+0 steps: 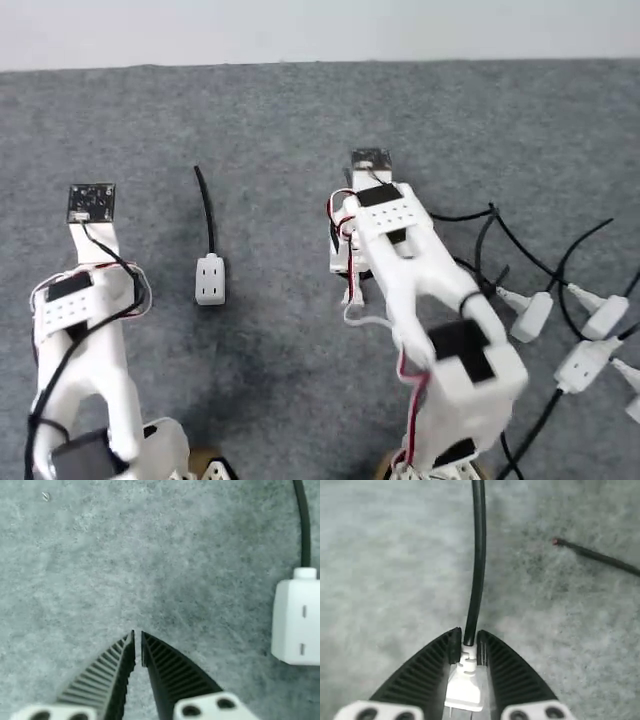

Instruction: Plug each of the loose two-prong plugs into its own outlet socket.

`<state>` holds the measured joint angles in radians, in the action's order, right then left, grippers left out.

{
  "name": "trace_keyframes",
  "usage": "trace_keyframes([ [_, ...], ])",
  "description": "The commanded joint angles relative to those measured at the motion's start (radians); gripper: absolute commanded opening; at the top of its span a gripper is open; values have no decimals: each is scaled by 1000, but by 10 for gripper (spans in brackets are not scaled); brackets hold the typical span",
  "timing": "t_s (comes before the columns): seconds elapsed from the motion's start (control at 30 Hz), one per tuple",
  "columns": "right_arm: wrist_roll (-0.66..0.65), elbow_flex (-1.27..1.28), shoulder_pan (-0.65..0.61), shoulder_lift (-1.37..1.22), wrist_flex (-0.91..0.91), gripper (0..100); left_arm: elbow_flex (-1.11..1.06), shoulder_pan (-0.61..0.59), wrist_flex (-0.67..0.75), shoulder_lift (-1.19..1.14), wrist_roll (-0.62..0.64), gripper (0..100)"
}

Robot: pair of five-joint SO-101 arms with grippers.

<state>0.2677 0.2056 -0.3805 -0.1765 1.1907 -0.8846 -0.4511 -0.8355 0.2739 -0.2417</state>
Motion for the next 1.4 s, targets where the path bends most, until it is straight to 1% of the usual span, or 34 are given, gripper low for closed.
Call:
trace_keyframes([
  [0.0, -63, 9, -76, 234, 25, 8, 177, 25, -109, -153, -14, 13],
  [0.03, -81, 11, -99, 275, 27, 8, 229, 28, -150, -209, -32, 13],
  [0.17, -146, 35, -193, 407, -2, 8, 372, 97, -305, -365, -221, 13],
  [0.27, -120, 86, -257, 472, -41, 8, 387, 164, -379, -390, -423, 13],
  [0.37, -107, 172, -332, 521, -97, 8, 380, 203, -422, -391, -555, 12],
  [0.53, -106, 301, -437, 578, -220, 8, 381, 224, -442, -397, -594, 12],
  [0.63, -68, 336, -483, 585, -274, 8, 381, 227, -451, -399, -608, 12],
  [0.73, -61, 341, -487, 561, -297, 8, 377, 229, -457, -397, -634, 12],
  [0.83, -63, 341, -486, 522, -320, 8, 352, 238, -486, -388, -726, 12],
  [0.93, -64, 336, -486, 495, -331, 8, 328, 253, -505, -364, -775, 12],
  [1.13, -66, 336, -486, 513, -323, 8, 194, 259, -471, -232, -878, 12],
  [1.2, -66, 338, -486, 516, -321, 8, 143, 279, -445, -183, -882, 12],
  [1.37, -63, 338, -479, 516, -321, 8, 62, 282, -393, -89, -878, 12],
])
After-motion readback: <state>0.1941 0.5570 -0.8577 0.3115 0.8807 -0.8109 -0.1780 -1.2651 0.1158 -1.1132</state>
